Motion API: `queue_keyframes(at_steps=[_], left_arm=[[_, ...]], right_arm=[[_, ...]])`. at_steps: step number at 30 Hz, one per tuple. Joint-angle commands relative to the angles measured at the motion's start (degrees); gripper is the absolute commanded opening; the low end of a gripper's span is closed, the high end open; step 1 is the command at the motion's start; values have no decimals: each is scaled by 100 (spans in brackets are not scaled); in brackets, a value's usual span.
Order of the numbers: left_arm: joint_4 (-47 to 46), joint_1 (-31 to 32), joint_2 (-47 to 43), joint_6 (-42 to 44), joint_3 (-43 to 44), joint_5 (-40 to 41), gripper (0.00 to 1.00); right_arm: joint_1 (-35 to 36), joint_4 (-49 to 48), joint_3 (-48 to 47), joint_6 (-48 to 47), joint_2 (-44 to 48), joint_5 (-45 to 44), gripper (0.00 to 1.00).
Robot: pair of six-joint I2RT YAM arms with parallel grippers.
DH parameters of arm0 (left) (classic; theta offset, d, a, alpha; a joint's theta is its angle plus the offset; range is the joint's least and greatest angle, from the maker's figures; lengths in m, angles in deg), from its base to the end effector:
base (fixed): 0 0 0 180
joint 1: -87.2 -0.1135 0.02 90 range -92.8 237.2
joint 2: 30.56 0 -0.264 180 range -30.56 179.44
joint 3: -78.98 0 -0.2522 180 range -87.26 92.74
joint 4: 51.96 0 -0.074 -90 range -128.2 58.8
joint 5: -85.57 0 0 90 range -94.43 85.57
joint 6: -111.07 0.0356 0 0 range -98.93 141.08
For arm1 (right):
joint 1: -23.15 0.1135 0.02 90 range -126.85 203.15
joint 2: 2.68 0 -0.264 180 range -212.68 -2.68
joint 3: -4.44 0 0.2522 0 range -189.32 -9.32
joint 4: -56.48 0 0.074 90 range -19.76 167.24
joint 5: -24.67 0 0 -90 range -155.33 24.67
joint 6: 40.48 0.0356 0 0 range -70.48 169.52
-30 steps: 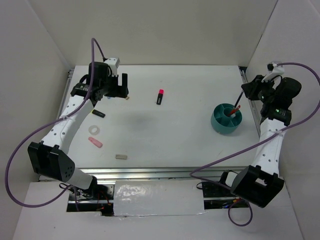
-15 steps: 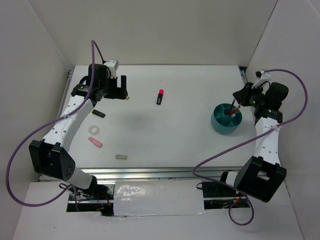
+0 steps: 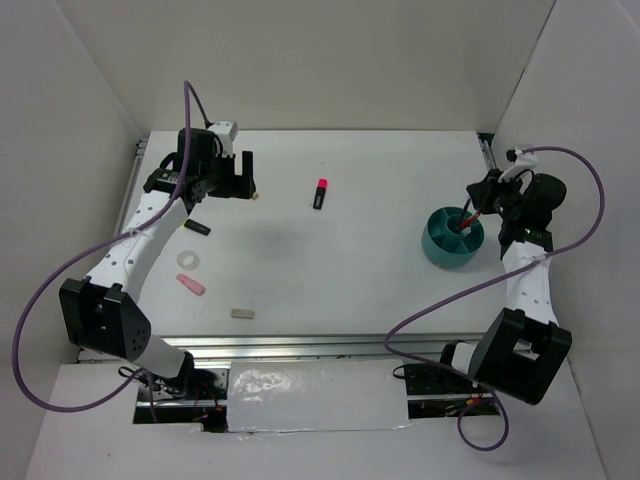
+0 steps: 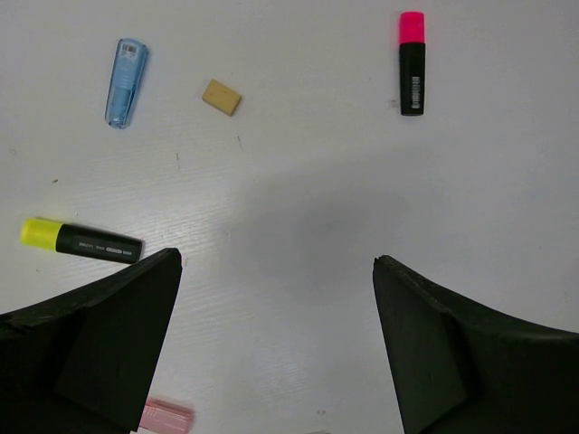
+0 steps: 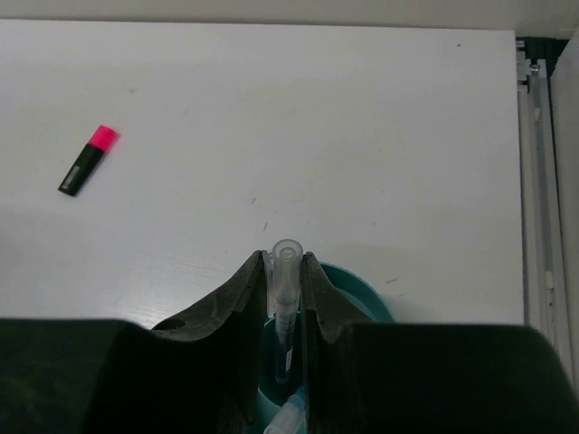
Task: Sort the stationery into containers
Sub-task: Place the pen in the storage box.
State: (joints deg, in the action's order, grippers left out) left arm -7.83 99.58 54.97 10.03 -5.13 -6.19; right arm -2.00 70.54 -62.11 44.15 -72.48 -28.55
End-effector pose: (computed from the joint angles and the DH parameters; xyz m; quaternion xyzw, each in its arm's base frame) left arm 0.3305 -0.0737 0.3611 0.0175 0.8818 -0.1089 0.4586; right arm 0.2612 -0.0991 0.3165 -0.0529 0.7851 0.0971 0.6094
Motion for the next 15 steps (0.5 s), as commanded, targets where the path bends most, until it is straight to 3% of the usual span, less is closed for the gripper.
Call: queue_keyframes(at_steps=[1, 8, 12, 15], left_arm=[[-225, -25, 103, -108, -12, 62, 99], [-181, -34, 121, -64, -13, 123, 99], [-198, -34, 112, -90, -48, 141, 99], [-190, -69, 138, -90, -30, 141, 99]], right_arm=[[71, -994, 208, 88, 63, -302, 0], [80, -1268, 296, 299, -78, -303, 0], [80, -1313, 410, 273, -130, -197, 17], [89, -1269, 471, 264, -122, -162, 22]])
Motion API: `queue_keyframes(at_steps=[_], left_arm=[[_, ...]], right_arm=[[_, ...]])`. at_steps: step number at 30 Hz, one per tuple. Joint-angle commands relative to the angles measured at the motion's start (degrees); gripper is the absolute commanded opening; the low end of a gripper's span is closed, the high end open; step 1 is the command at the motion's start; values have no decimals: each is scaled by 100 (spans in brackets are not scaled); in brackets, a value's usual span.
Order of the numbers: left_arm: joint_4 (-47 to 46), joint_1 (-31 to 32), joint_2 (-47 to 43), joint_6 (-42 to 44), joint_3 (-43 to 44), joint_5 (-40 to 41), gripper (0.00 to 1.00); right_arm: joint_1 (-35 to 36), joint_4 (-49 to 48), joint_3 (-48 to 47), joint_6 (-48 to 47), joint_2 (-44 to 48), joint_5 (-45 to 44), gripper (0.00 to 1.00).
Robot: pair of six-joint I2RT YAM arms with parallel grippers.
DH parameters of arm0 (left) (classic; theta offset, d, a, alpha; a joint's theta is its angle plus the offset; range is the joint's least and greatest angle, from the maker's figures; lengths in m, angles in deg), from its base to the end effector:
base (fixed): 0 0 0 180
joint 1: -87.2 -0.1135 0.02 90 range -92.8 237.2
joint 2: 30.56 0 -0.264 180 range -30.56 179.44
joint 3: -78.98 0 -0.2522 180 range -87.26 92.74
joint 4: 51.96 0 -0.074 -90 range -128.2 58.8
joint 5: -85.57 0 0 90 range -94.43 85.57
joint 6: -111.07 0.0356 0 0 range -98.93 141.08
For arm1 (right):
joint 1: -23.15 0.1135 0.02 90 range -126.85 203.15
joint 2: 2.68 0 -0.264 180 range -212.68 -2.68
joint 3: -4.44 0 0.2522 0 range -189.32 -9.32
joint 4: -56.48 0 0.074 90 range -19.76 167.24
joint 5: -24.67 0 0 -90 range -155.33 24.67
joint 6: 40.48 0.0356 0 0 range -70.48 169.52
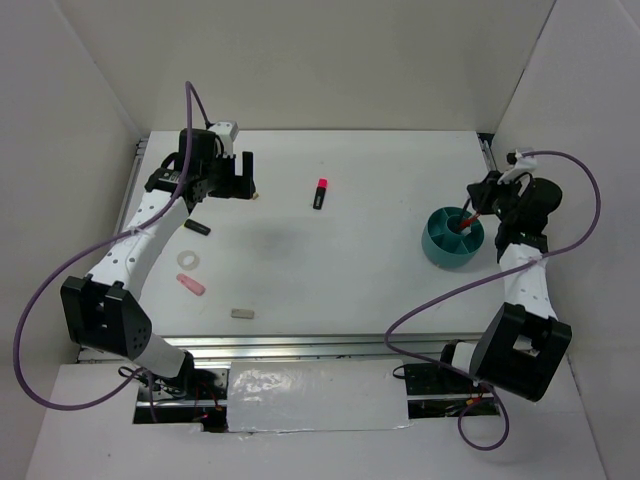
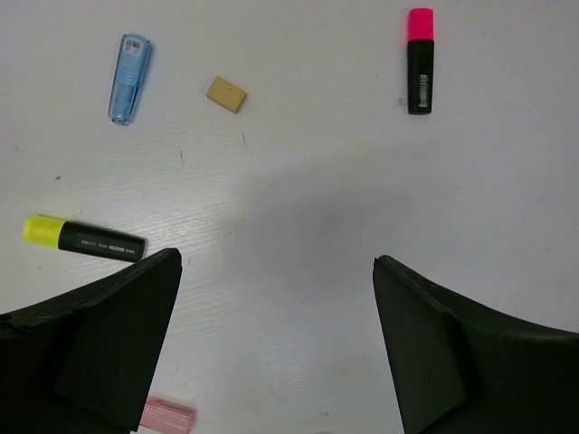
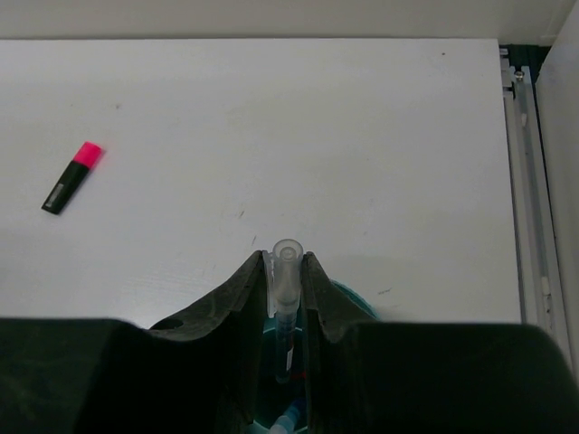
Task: Sort the stationery into containers
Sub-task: Place the pen in the storage box, then move the stationery to the center of the board.
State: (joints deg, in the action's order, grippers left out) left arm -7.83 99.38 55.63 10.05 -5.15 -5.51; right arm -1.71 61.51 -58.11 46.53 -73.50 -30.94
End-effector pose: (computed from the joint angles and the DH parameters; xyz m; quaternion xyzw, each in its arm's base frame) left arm 0.3336 -0.0727 0.3573 0.0133 0.8847 -0.1019 0.4548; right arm 0.2656 -0.1009 0.3028 -0.0380 0.7704 0.0824 0.6311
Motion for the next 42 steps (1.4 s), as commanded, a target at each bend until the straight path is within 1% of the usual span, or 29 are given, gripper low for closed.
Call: queue_keyframes(at_steps=[1, 2, 4, 7, 8, 12, 14, 16, 17, 19, 20, 21, 22, 23, 25, 26, 27, 28, 29, 30, 31, 32, 33, 35, 36, 39, 42], left_arm=[[-181, -58, 82, -101, -11, 73, 99], [-163, -76, 117, -110, -10, 73, 99], [-146, -129, 143, -136, 16, 73, 99], [-128, -190, 170, -145, 51, 73, 99], [-110, -225, 178, -154, 42, 73, 99], [-23, -366, 161, -49, 42, -6, 99], [91, -523, 152, 100, 34, -76, 99], [275, -655, 161, 249, -1, -120, 99], [346, -821, 178, 502, -45, -242, 97], [452, -1050, 213, 750, -150, -366, 96], [435, -1199, 231, 960, -282, -401, 95], [443, -1392, 318, 1032, -318, -436, 93], [487, -1534, 371, 1546, -335, -454, 92], [566, -1578, 442, 1751, -353, -472, 91], [567, -1692, 661, 2146, -362, -288, 91], [506, -1719, 749, 2183, -327, -122, 91], [540, -1754, 1054, 2123, -248, 263, 90], [679, -1876, 1266, 1939, 109, 292, 86], [1133, -1939, 1738, 1798, 374, 214, 83], [1320, -2000, 1952, 1597, 603, 161, 83], [1479, -2079, 2163, 1160, 970, 48, 82], [1707, -2106, 2513, 729, 1104, 29, 82], [1744, -2124, 2656, 185, 1254, 73, 82], [1701, -2106, 2902, -266, 1290, 82, 84], [1648, -2037, 2955, -651, 1299, 273, 85], [1507, -1852, 3140, -1163, 1369, 459, 86], [1454, -1737, 3386, -1428, 1492, 600, 88]], right_arm=[[52, -375, 89, 26, -10, 94, 26], [52, -366, 116, 8, 16, 103, 33], [52, -366, 177, -18, 69, 129, 37], [25, -235, 204, -44, 209, 234, 51], [34, -182, 169, -53, 244, 252, 58], [-1, 142, 37, -1, 482, 419, 59], [8, 336, -155, -9, 657, 559, 58], [34, 818, -366, -140, 780, 735, 57], [78, 1282, -620, -333, 816, 797, 57], [174, 1794, -911, -536, 825, 823, 57], [288, 2040, -1208, -615, 781, 789, 57], [341, 2486, -1333, -729, 737, 754, 58], [429, 2682, -1543, -791, 702, 762, 60], [464, 2997, -1624, -861, 684, 745, 60], [552, 3210, -1755, -932, 711, 692, 64], [657, 3368, -1782, -967, 728, 639, 65], [710, 3430, -1800, -967, 754, 491, 67], [841, 3483, -1835, -959, 798, 420, 69], [886, 3579, -1853, -950, 816, 376, 69], [939, 3589, -1827, -932, 851, 288, 69], [974, 3545, -1783, -880, 921, 253, 69], [1027, 3510, -1748, -862, 965, 226, 69], [1062, 3475, -1686, -844, 1018, 174, 70], [1150, 3457, -1642, -836, 1045, 129, 70], [1168, 3483, -1651, -835, 1036, 86, 70], [1212, 3571, -1660, -888, 1027, 50, 70], [1221, 3589, -1686, -906, 1010, 41, 70]])
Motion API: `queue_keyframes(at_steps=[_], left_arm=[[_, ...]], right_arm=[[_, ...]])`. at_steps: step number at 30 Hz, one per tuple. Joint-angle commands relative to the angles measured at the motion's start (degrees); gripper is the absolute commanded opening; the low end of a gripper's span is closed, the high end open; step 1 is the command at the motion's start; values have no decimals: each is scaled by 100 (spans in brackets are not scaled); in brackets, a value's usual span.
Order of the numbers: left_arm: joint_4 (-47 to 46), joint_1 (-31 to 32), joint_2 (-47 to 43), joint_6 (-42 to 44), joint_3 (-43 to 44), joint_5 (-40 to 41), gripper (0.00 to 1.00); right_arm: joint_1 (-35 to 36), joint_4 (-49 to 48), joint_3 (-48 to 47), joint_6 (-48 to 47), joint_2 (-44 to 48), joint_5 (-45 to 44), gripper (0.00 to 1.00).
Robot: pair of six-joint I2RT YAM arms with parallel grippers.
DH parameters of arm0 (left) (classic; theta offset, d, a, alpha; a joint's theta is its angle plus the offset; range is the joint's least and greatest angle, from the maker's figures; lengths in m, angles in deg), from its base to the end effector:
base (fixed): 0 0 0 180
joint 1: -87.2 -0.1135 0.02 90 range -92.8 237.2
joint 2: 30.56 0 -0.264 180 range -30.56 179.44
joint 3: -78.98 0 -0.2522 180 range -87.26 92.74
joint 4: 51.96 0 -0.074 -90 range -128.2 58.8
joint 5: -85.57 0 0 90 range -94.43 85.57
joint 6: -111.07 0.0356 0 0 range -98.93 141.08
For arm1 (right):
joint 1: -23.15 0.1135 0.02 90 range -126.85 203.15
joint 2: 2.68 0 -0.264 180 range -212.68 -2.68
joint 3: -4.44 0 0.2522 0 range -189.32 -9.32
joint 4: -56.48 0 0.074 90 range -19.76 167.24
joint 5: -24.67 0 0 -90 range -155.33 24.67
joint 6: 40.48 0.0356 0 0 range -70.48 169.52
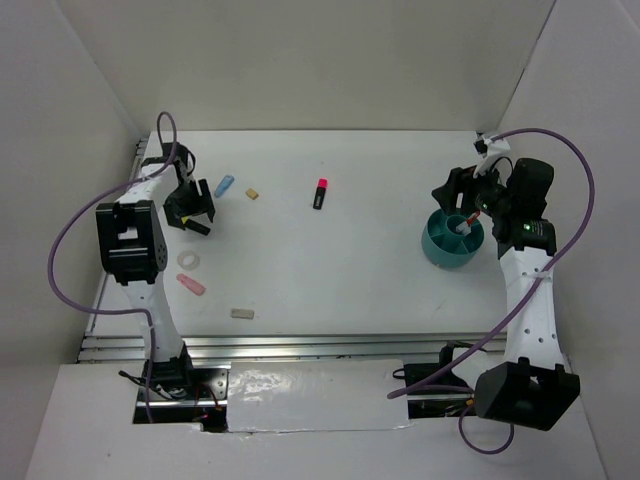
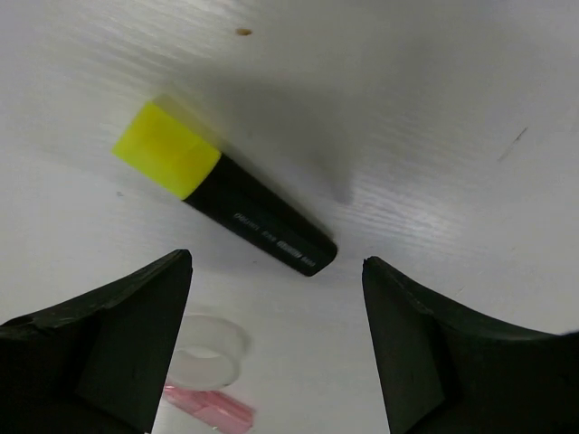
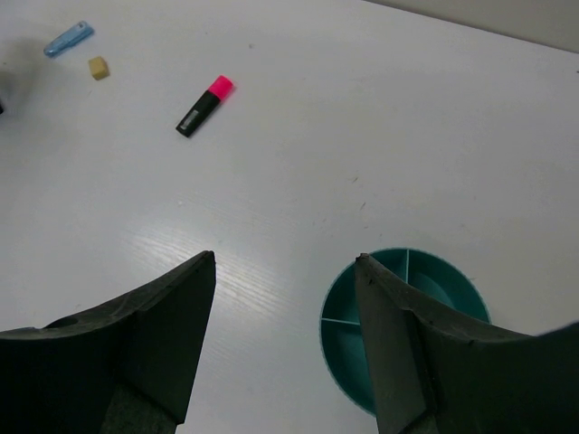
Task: Sort the stationery into containers
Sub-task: Move the stationery to the center of the board.
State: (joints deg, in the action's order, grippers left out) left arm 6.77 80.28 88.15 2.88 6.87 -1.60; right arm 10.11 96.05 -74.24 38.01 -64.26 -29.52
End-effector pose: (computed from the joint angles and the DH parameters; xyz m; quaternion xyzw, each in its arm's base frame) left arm 0.4294 0.0539 0.1950 -0.2181 0.9593 0.0068 0.1790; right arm 0.2292 -0.0317 0.3805 -0.1603 0.7933 0.1373 0.5711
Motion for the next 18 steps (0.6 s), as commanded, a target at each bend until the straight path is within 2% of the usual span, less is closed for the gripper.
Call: queue_keyframes(at_steps=[1, 3, 6, 13, 15, 18], left_arm=[[3, 199, 291, -755, 325, 279, 88], [55, 243, 450, -861, 422, 315, 87], [-5, 296, 713, -887, 396, 332, 80], [-137, 428, 802, -879, 194, 719, 73], [-164, 419, 863, -852, 185, 684, 67], [-94, 402, 1065, -861, 369, 973, 67]], right_arm=[[38, 162, -82, -62, 94, -109, 70], [47, 179, -117, -71, 94, -118, 70], [38, 188, -117, -80, 103, -110, 70], [99, 232, -222, -53, 103, -57, 70], [108, 197, -213, -27, 103, -48, 70], [179, 223, -231, -27, 67, -39, 70]])
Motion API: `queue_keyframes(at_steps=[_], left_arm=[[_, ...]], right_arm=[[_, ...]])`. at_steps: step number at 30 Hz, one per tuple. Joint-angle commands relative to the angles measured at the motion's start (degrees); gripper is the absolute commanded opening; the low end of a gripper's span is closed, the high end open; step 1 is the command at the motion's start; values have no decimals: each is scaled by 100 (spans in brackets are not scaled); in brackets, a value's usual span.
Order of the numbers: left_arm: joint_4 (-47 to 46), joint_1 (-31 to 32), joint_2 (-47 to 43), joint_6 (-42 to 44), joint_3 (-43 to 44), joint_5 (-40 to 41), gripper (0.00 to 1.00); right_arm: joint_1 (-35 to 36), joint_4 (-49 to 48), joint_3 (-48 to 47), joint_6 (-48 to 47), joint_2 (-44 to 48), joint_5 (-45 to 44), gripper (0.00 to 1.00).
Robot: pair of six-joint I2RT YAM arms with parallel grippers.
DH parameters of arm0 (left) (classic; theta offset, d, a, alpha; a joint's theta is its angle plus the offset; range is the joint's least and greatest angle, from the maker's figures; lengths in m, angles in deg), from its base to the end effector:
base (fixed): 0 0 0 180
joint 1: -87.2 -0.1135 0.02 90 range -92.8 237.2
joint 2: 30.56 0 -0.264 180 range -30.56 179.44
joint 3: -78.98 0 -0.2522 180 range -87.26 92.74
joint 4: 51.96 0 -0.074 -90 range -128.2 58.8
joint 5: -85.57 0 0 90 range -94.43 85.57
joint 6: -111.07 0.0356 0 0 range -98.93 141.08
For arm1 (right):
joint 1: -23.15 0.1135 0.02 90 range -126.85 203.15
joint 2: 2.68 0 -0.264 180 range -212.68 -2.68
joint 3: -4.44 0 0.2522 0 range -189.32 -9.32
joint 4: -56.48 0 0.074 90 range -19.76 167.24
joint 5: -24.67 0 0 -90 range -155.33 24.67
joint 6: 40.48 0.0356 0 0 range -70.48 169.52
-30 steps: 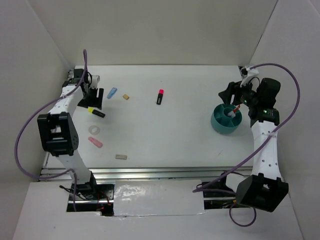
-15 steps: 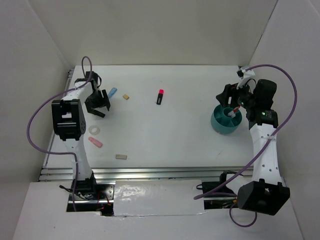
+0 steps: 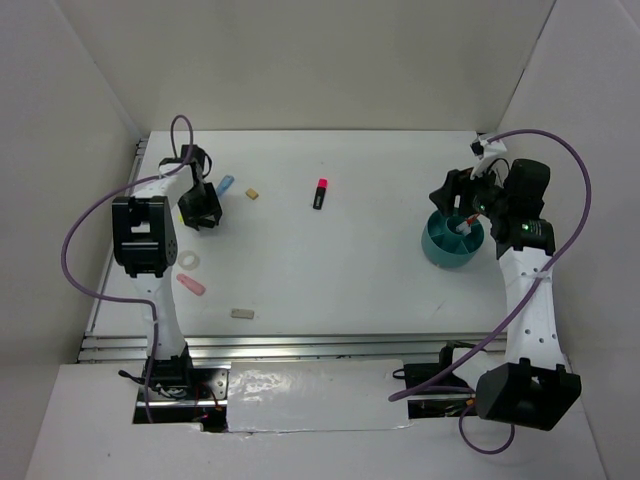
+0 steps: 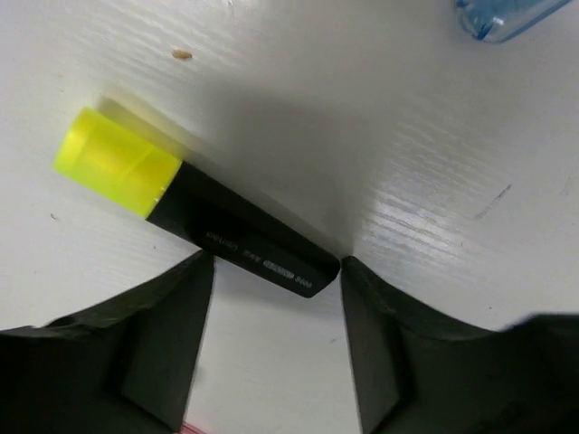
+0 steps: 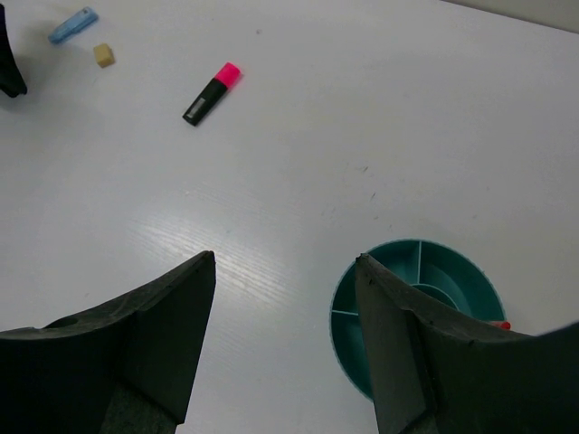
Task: Sort the stationery into containers
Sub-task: Move the stationery to the center of the board.
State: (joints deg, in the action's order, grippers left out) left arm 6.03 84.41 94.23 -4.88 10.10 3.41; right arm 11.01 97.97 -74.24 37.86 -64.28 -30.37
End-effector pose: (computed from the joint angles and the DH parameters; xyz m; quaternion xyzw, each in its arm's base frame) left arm 0.4493 0.0268 0.1670 -0.2550 0.9514 0.0342 0.1693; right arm 0.2286 -0.0283 0.3772 -0.1593 0.8025 0.1405 0.5576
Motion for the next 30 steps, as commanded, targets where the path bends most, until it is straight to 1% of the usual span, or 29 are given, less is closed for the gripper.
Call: queue_keyframes(at_steps=[1, 2, 4, 5, 7, 9, 13, 15, 17, 18, 19, 21, 22, 23, 24, 27, 28, 29, 30], left_arm=[[15, -90, 502, -103, 159, 491, 69], [33, -125, 546, -85, 204, 439, 75], [42, -257, 642, -85, 344, 342, 82], [51, -310, 695, -85, 458, 246, 87], [77, -345, 748, -94, 546, 192, 91], [69, -380, 792, -111, 617, 104, 92], [42, -433, 827, -155, 670, 113, 88], [-28, -468, 836, -68, 705, -18, 85], [-37, -468, 836, 2, 705, -106, 77], [-81, -434, 819, 151, 627, -307, 73], [-124, -407, 749, 248, 565, -379, 67], [-449, -276, 591, 582, 197, -624, 64], [-598, -223, 329, 687, 21, -704, 64], [-904, -100, 205, 871, -328, -739, 64], [-1012, -47, 90, 960, -462, -905, 63], [-1161, 217, -183, 1233, -841, -1125, 61], [-1197, 226, -218, 1338, -1033, -1179, 60], [-1232, 417, -227, 1365, -1122, -1223, 59], [-1293, 463, -245, 1400, -1201, -1258, 57]], right_arm=[[124, 49, -266, -29, 52, 37, 70], [142, 66, -284, -47, 35, 37, 70], [177, 101, -284, -91, 52, 37, 70], [203, 93, -266, -99, 61, 20, 70], [221, 84, -266, -117, 52, 28, 70], [247, 101, -275, -117, 8, 20, 70], [326, 84, -301, -108, -18, -15, 70], [362, 75, -310, -117, -18, -16, 70], [397, 110, -319, -143, -27, -42, 69], [405, 110, -319, -161, -27, -42, 69], [397, 110, -319, -161, -27, -51, 69], [423, 119, -310, -152, -18, -24, 69], [441, 119, -310, -144, -10, -16, 69], [467, 119, -310, -126, -1, -7, 69], [493, 119, -301, -117, -18, 11, 68], [590, 119, -266, -38, -10, 28, 68], [625, 119, -249, -21, -10, 46, 69], [669, 128, -240, -3, -18, 37, 68], [748, 119, -240, 15, -18, 28, 68]])
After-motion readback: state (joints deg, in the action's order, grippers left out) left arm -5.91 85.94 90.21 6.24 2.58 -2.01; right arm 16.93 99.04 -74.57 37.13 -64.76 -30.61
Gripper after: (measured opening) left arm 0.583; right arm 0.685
